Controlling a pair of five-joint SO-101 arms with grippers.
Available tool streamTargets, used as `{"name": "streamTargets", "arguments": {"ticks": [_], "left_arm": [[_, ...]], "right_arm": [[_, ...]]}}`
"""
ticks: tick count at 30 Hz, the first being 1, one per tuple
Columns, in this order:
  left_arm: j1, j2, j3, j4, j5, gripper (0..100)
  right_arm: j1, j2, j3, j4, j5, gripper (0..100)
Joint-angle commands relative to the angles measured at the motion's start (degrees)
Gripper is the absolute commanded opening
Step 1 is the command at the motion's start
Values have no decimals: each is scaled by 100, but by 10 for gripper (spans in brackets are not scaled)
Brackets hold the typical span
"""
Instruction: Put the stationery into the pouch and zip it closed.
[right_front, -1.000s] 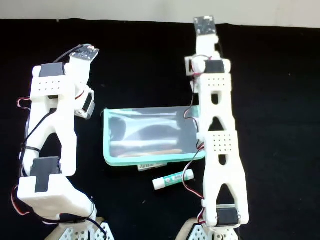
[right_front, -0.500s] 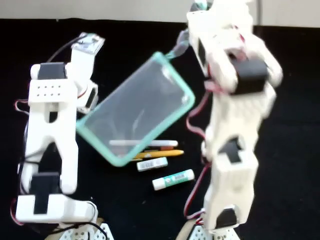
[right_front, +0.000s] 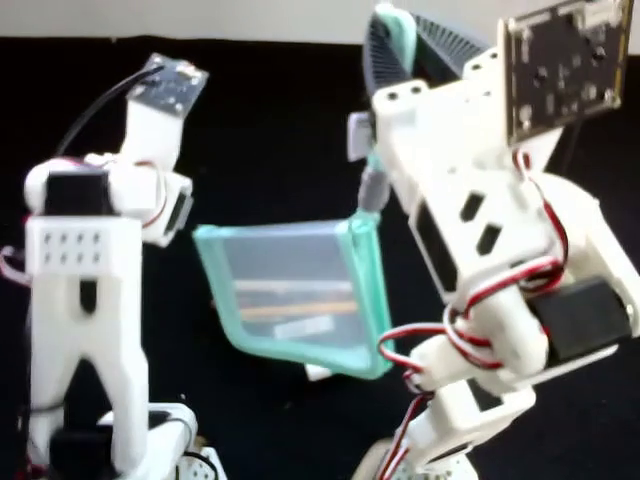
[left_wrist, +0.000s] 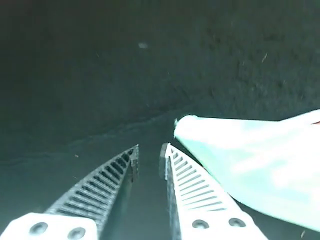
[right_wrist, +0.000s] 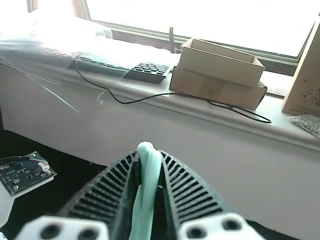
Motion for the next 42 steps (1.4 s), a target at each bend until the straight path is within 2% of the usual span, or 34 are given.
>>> {"name": "streamTargets", "arguments": {"ticks": [1,4,10,13,22,32,38,42], "left_arm": [[110,-910,75,18,44,109],[110,-1429,409,-18,35,111],[119,-2185,1279,-26,9,111],[110,-2519,1508,-26,9,111],[13,-3451,1103,18,44,113],[-286,-3512,189,62,360,114],[-268,-3495,-338,642,396,242],[-259,-3477,-778,615,668,245]], "right_arm": [[-189,-145,-470,-558,-53,6],[-409,-136,-207,-1165,-35,6],[-435,-163,1323,-2633,-44,6],[-479,-171,1745,-3011,-53,6],[-1332,-163,1842,-3020,-53,6],[-1912,-127,1859,-3020,-53,6],[-1921,-119,1859,-2976,-53,6],[-1921,-127,1859,-2870,-53,6]]}}
